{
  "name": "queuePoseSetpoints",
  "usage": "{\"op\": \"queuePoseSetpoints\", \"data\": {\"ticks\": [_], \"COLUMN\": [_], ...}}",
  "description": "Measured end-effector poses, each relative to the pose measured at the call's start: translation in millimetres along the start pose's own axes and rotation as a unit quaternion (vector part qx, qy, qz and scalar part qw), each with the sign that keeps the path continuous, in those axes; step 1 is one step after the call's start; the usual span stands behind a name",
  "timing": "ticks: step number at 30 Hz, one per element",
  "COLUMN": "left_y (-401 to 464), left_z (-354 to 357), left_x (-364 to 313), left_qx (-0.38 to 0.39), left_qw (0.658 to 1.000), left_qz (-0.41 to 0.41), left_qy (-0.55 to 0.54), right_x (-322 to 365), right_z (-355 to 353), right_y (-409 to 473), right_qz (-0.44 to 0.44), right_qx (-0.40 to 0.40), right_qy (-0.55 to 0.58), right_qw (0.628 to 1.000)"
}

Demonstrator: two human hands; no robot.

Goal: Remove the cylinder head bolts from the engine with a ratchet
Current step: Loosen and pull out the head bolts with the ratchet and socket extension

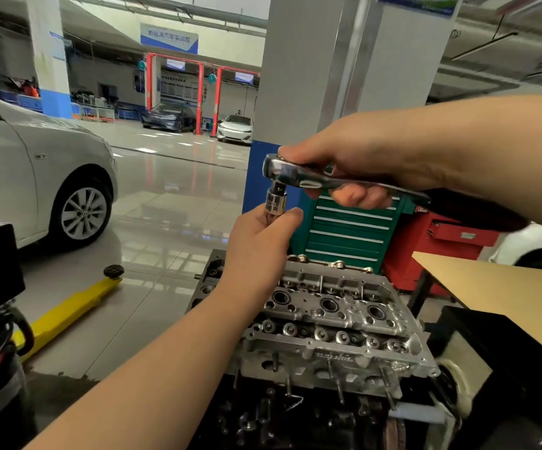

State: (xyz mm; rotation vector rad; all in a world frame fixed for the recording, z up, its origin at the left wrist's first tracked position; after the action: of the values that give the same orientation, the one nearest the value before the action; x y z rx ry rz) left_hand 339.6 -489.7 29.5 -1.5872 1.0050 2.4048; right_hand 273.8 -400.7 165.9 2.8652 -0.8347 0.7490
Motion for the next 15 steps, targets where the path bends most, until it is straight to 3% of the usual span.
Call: {"op": "queuePoseSetpoints", "data": {"ticks": [10, 15], "left_y": [-5, -7], "left_z": [5, 5], "left_x": [-8, -11], "left_qx": [0.003, -0.034], "left_qw": [1.0, 0.996], "left_qz": [0.016, 0.045], "left_qy": [0.023, 0.069], "right_x": [3, -3], "right_z": [-4, 7], "right_y": [-9, -13], "right_qz": [0.013, 0.033], "right_qx": [-0.051, -0.034], "right_qy": [-0.047, 0.016], "right_qw": [0.998, 0.999]}}
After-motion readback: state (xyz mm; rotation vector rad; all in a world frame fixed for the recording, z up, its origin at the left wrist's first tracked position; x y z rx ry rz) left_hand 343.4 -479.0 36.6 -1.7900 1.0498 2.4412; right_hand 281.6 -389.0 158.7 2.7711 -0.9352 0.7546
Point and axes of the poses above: each hand's wrist, its own y-axis towards the middle knuckle, its own z-axis out of the palm, x = y × z, the point moved 6 cm from there along y, towards the middle knuckle, and after that the axes turned 5 degrees about -x, right-handed, at the moved point
